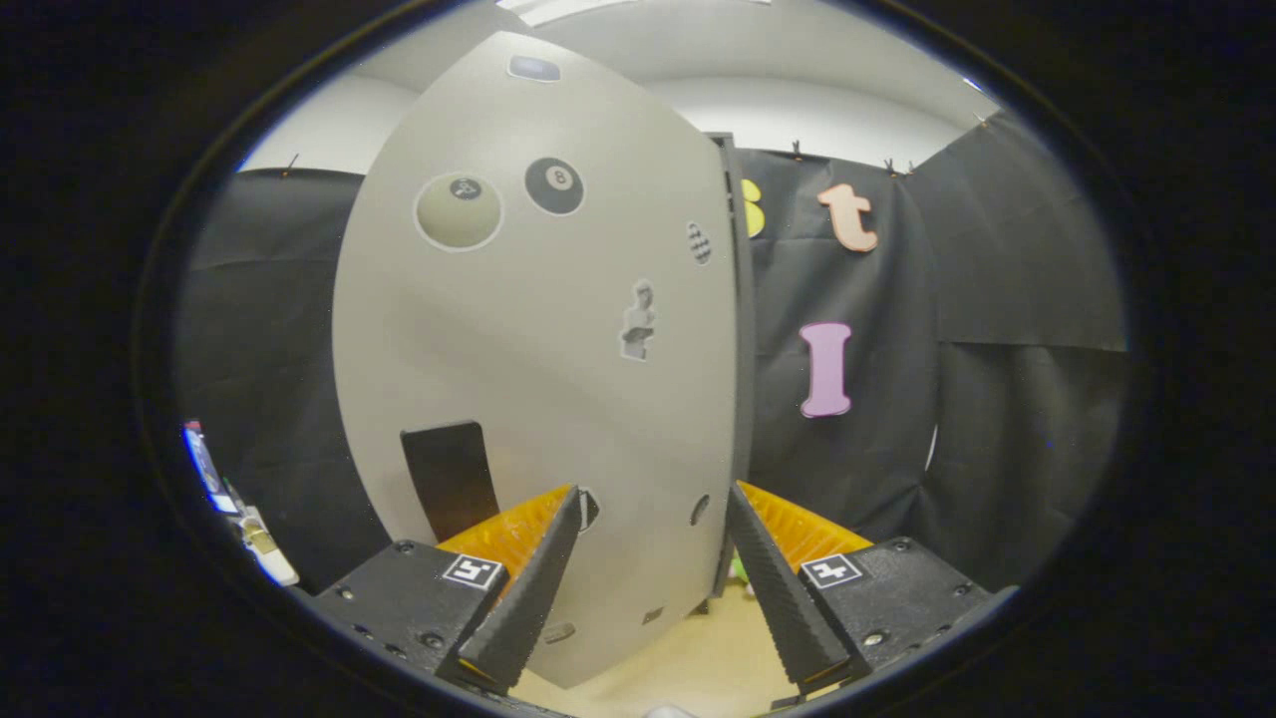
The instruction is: Open the shoe cabinet door, grab the shoes and put them into the shoe cabinet, then close the shoe cabinet door.
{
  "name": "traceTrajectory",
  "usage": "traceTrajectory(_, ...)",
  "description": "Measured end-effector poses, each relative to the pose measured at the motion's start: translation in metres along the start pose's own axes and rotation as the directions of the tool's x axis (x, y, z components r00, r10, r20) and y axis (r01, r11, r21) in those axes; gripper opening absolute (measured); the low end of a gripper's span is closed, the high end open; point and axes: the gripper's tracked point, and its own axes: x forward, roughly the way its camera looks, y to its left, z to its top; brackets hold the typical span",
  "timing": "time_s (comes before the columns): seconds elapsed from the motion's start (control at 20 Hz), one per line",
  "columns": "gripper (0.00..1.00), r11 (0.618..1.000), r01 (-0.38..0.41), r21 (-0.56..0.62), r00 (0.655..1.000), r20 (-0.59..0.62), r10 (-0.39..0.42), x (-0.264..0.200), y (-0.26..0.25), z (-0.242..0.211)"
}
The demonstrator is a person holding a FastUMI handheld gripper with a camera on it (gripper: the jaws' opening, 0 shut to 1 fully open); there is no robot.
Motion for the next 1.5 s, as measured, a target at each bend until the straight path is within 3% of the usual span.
traceTrajectory(0.2, 0.97, 0.997, -0.082, 0.01, 0.997, -0.013, 0.082, 0.018, 0.054, -0.007)
traceTrajectory(0.7, 0.97, 0.994, -0.103, -0.025, 0.994, -0.035, 0.102, 0.011, 0.078, -0.01)
traceTrajectory(1.2, 0.98, 0.999, -0.037, -0.023, 0.998, 0.043, 0.038, -0.041, 0.042, 0.023)
traceTrajectory(1.5, 0.97, 0.997, 0.069, 0.019, 0.994, 0.079, -0.071, -0.077, -0.02, 0.04)
